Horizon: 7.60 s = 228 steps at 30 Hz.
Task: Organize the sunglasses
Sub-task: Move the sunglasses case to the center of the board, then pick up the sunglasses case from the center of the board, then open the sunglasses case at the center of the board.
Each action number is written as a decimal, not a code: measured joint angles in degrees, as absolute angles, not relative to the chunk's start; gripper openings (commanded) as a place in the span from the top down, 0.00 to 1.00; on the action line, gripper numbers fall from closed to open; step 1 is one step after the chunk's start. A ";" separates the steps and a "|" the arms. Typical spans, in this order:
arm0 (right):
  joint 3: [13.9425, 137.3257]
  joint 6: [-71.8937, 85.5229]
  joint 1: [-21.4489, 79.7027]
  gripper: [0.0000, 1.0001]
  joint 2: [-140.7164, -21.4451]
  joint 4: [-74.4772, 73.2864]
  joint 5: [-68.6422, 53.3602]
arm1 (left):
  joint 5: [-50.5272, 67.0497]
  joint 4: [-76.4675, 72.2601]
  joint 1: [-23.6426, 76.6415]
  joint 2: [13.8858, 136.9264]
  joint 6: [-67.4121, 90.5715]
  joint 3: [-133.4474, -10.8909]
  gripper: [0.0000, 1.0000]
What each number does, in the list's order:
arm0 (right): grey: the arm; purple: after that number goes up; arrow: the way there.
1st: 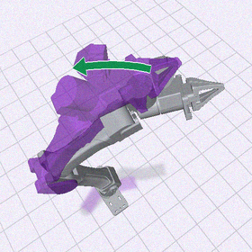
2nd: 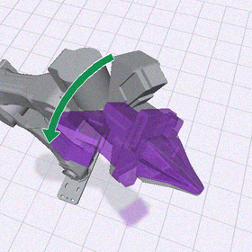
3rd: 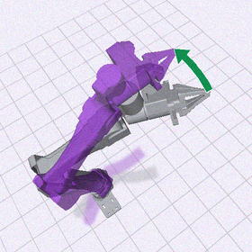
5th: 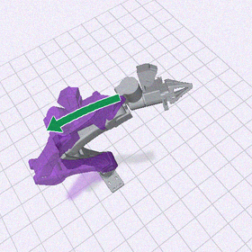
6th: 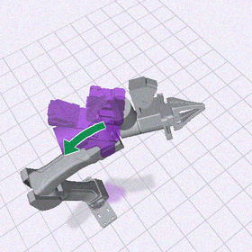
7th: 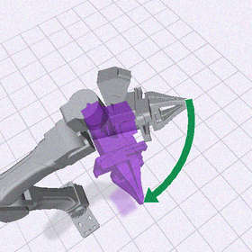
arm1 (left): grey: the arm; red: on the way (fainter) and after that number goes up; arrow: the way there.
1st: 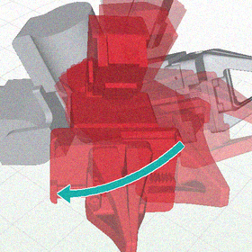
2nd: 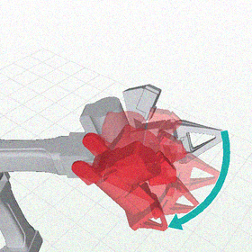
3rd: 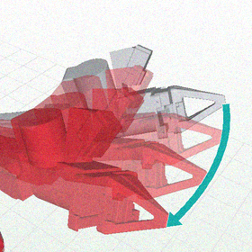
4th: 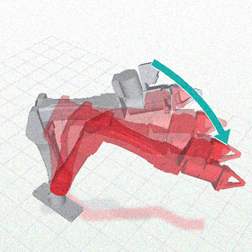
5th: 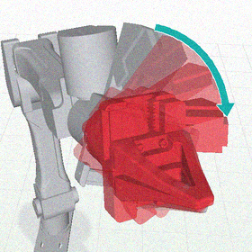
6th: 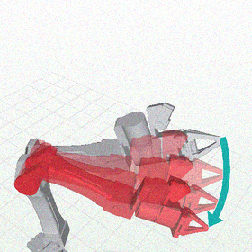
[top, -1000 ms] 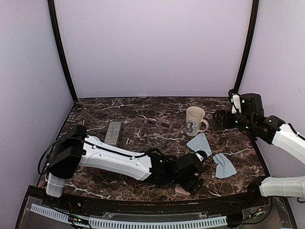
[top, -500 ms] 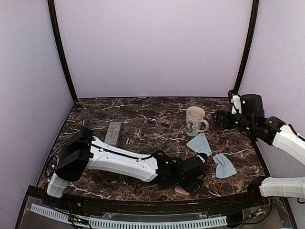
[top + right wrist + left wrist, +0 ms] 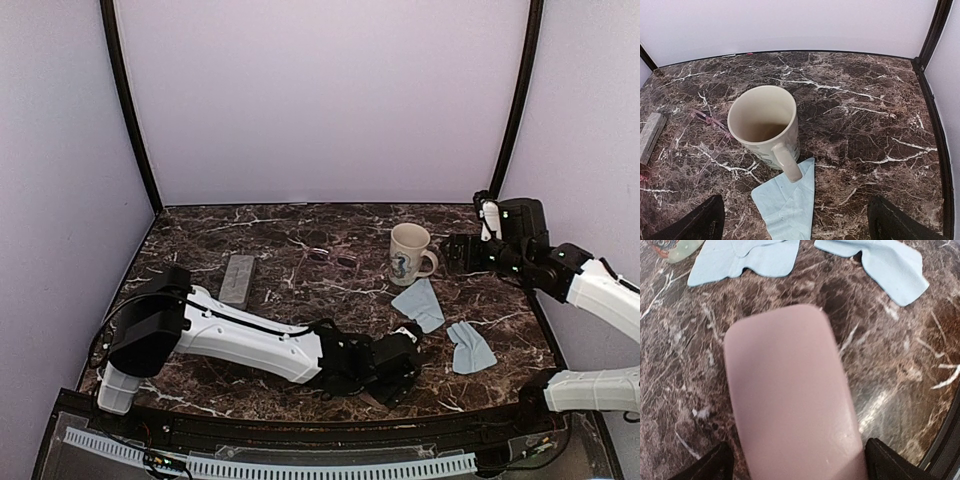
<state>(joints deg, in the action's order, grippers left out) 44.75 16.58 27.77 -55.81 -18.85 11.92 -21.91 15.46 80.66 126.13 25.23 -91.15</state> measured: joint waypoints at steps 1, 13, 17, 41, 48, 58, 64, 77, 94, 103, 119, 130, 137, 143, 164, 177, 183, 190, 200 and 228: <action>44.75 16.60 27.77 0.00 -55.99 -18.83 11.75 | -21.69 15.35 80.51 125.43 25.26 -89.82 0.07; 43.40 17.50 28.21 0.00 -56.71 -17.78 10.09 | -16.84 11.70 76.58 118.39 21.93 -76.77 0.03; 42.37 18.00 28.27 0.00 -56.73 -17.67 10.04 | -13.72 10.37 75.46 118.15 16.58 -76.38 0.04; 41.78 18.33 29.45 0.00 -57.19 -17.58 8.88 | -4.80 9.32 72.86 116.62 7.90 -74.50 0.43; 41.71 18.33 30.92 0.00 -57.56 -17.61 8.10 | -7.57 8.86 72.53 111.50 8.75 -67.61 0.44; 41.71 18.28 32.53 0.00 -57.60 -17.56 7.49 | -8.47 8.10 72.36 109.71 11.14 -64.97 0.33; 41.78 18.02 33.15 0.00 -60.31 -17.56 7.42 | -7.84 7.77 72.25 109.84 11.09 -64.99 0.14; 42.39 18.00 34.09 0.00 -61.32 -17.61 7.46 | -4.73 7.90 72.20 109.84 8.40 -65.73 0.04; 43.27 17.65 34.24 0.00 -54.78 -23.31 10.35 | -2.48 9.32 70.70 109.84 4.91 -67.48 0.22; 45.47 17.41 34.24 0.00 -54.24 -26.39 10.61 | -2.00 9.54 70.43 109.84 4.67 -67.51 0.36; 49.12 17.32 34.24 0.00 -56.40 -24.69 5.78 | -2.17 12.03 70.39 111.83 6.26 -72.40 0.62; 47.46 20.73 34.26 0.00 -54.78 -23.20 2.04 | -2.09 13.82 70.52 112.07 7.73 -74.11 0.66; 38.17 22.11 34.46 0.00 -47.03 -18.79 -2.26 | -2.33 15.25 71.05 111.22 9.37 -75.09 0.80; 32.73 22.39 34.50 0.00 -45.04 -16.25 -7.35 | -2.55 15.49 71.05 110.76 10.66 -76.05 0.89; 27.57 28.08 36.49 0.00 -53.36 4.16 -22.04 | 7.18 5.52 61.67 98.28 23.35 -69.38 1.00; 26.22 33.10 39.70 0.00 -63.79 25.91 -29.56 | 19.44 -6.33 58.98 93.14 28.36 -62.35 1.00; 26.04 34.65 39.72 0.00 -64.03 32.49 -33.32 | 23.27 -12.10 58.57 91.74 31.11 -61.17 1.00; 25.58 34.61 39.75 0.00 -63.18 35.18 -35.09 | 25.78 -17.56 58.00 91.70 34.52 -59.46 1.00; 25.43 34.65 39.77 0.00 -62.83 37.80 -36.03 | 27.90 -22.74 57.69 90.65 37.63 -57.39 1.00; 23.90 40.66 39.90 0.15 -67.92 50.98 -38.83 | 31.46 -28.82 57.65 89.32 40.73 -54.59 1.00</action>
